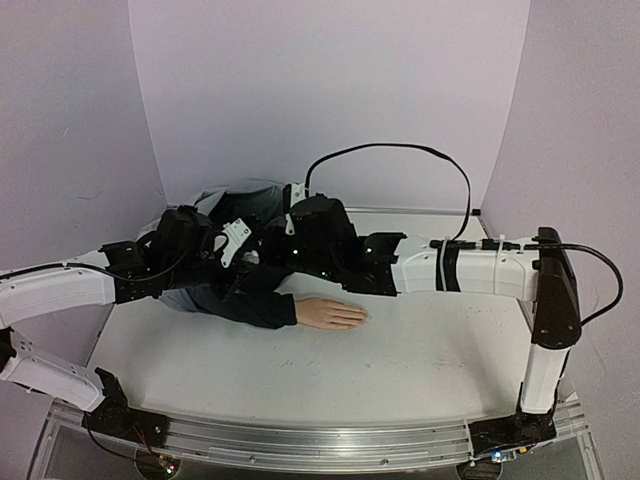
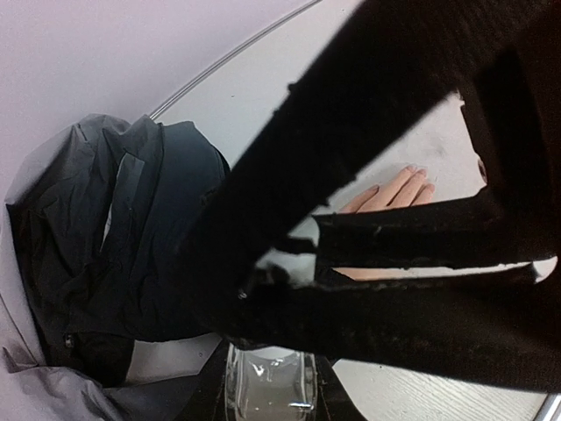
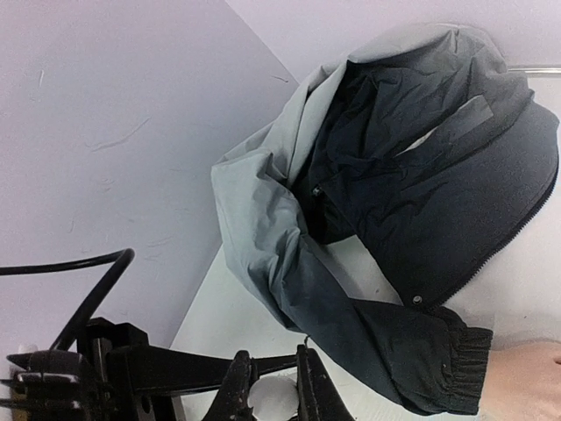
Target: Paint the nails
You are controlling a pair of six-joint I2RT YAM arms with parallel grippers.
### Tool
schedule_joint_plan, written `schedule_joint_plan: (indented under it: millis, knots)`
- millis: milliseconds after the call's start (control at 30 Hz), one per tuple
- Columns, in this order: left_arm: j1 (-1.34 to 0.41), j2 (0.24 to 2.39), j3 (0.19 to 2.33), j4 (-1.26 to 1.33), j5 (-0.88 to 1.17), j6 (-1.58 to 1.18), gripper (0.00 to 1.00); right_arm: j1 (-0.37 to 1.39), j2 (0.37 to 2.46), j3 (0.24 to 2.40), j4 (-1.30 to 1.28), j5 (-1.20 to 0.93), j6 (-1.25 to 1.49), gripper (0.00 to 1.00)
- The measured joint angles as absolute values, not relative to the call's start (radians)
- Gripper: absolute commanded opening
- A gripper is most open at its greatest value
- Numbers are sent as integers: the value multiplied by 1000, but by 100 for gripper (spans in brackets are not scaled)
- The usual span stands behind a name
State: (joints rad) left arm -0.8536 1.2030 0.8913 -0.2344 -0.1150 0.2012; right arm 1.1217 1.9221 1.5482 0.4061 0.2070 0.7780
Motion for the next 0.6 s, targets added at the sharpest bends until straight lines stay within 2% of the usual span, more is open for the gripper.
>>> schedule_joint_plan:
  millis: [67, 100, 133, 300, 433, 567, 600]
  knots:
    - [-855, 1203, 890, -236, -108, 204, 0, 1132, 1917, 1539, 403, 237, 789, 36]
    - [-856, 1203, 890, -234, -102, 205, 0, 1134, 1909, 1531, 405, 244, 788, 45]
    - [-858, 1203, 890, -218, -88, 208, 0, 1135, 1895, 1517, 405, 241, 787, 53]
    - [-890, 1202, 897, -118, -42, 218, 0, 1164, 1761, 1392, 408, 255, 753, 80]
    - [-889, 1203, 900, -68, -38, 218, 0, 1160, 1594, 1279, 396, 250, 715, 97]
    - [-884, 1204, 907, -50, -18, 216, 0, 1129, 1465, 1201, 398, 223, 663, 98]
    - [-884, 1205, 910, -49, 0, 215, 0, 1113, 1440, 1182, 397, 211, 648, 95]
